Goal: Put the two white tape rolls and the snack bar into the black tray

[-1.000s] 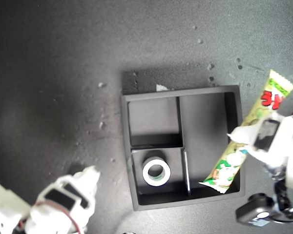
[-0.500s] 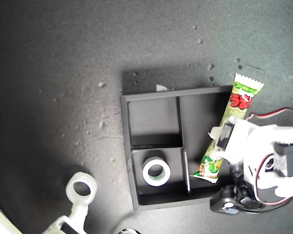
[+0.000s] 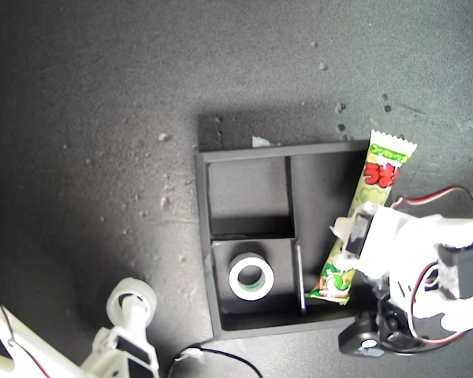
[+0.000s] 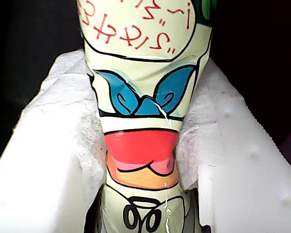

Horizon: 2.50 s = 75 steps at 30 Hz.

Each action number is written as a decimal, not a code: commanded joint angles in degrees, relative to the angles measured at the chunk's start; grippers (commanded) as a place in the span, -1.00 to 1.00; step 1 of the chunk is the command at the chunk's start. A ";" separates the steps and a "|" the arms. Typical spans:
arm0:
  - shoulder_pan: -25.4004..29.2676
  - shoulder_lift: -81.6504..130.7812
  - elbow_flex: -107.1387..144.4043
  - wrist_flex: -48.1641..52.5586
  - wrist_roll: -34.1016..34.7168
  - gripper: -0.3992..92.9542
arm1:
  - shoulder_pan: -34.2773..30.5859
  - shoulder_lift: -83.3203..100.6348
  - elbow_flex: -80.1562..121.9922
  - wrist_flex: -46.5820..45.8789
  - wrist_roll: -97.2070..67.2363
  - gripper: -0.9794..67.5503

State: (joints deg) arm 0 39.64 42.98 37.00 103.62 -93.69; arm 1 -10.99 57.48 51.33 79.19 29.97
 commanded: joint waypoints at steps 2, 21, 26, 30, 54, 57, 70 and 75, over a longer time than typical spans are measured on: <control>-1.41 -2.37 -4.04 0.88 0.53 -0.88 | -0.70 0.53 0.00 -0.62 -1.49 -0.53; -14.33 44.38 24.26 0.97 14.77 -0.99 | 8.35 8.79 -29.97 23.99 22.41 -0.91; -22.76 36.74 12.04 1.14 27.42 -0.99 | 6.68 21.27 -20.13 23.99 39.29 -0.97; -28.83 27.77 -0.44 1.14 35.33 -0.99 | 5.45 34.63 -5.89 23.99 49.92 -0.98; -35.42 -4.13 -30.59 1.41 41.75 -0.67 | -1.23 85.69 103.01 -44.74 47.90 -0.99; -35.51 -1.23 -29.53 1.41 41.84 -0.68 | -0.18 86.75 106.87 -46.76 46.49 -0.99; -38.23 61.08 33.13 -5.45 36.65 -0.99 | 7.12 101.25 127.35 -55.11 38.14 -0.99; -39.38 88.68 73.21 -21.45 37.00 -0.99 | 7.56 101.25 127.35 -49.22 39.90 -0.98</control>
State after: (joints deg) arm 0 0.70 113.73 85.34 89.38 -55.72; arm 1 -4.13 158.12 177.80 27.25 68.99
